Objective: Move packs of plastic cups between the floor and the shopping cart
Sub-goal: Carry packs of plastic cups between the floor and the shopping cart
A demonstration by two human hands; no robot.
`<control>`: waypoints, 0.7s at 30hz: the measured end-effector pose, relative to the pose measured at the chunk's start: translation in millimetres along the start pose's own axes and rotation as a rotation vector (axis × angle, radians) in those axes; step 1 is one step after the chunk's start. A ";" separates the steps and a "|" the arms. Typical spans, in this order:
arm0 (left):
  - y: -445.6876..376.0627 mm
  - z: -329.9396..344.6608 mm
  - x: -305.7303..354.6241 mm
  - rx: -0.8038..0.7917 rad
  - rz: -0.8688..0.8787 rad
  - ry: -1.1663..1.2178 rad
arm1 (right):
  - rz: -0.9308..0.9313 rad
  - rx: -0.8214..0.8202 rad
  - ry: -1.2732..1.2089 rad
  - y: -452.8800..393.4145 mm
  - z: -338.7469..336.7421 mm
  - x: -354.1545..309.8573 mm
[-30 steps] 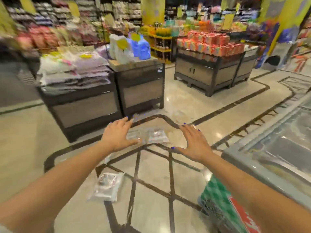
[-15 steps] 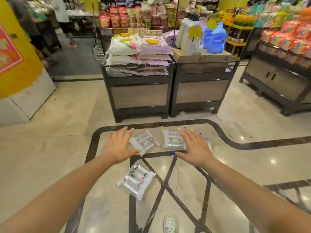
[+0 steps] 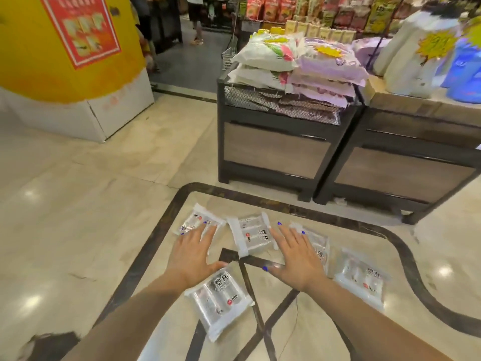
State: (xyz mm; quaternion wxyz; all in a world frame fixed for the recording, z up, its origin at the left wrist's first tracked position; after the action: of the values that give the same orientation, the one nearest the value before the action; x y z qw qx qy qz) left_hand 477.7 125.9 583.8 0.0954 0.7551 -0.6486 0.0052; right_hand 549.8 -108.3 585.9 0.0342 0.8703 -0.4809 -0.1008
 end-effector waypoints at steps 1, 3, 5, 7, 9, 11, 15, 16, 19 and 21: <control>-8.2 14.9 -4.5 0.001 -0.013 -0.001 | -0.015 0.012 -0.002 -12.4 16.5 2.4; -23.2 59.1 -15.7 -0.019 -0.050 0.003 | -0.009 0.006 -0.016 -37.4 60.5 11.1; -37.1 108.3 -25.1 0.004 -0.074 0.031 | -0.009 -0.014 -0.022 -60.8 116.4 17.7; -51.3 177.9 -45.5 -0.052 -0.123 0.111 | -0.028 0.020 -0.031 -83.5 174.8 22.8; -67.3 259.8 -65.0 -0.098 -0.112 0.138 | -0.013 -0.006 -0.035 -104.7 242.5 34.6; -79.9 324.1 -70.4 -0.116 -0.076 0.173 | 0.010 -0.054 -0.057 -127.8 313.7 44.8; -115.9 437.1 -87.5 -0.026 -0.029 0.186 | -0.016 -0.042 -0.049 -183.2 432.5 62.1; -125.8 469.4 -98.3 -0.040 -0.053 0.192 | -0.008 -0.031 -0.035 -197.9 468.1 71.7; -142.7 565.2 -129.8 -0.221 -0.192 0.204 | 0.002 -0.109 -0.096 -229.1 563.6 90.6; -147.4 607.3 -145.1 -0.229 -0.279 0.145 | 0.031 -0.122 -0.067 -241.3 609.7 97.1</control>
State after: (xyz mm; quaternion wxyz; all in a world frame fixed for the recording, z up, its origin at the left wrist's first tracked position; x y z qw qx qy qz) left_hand 528.9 197.0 -51.7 0.2270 0.8195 -0.5254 -0.0277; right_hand 673.2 -38.3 -61.6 0.0726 0.8553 -0.4879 -0.1582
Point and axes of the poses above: each hand's wrist, its own y-axis away from the middle knuckle, its own z-axis out of the palm, x = y × z, the point moved 8 cm from there along -y, towards the middle knuckle, and after that the axes turned 2 degrees about y, right-handed, at the moved point
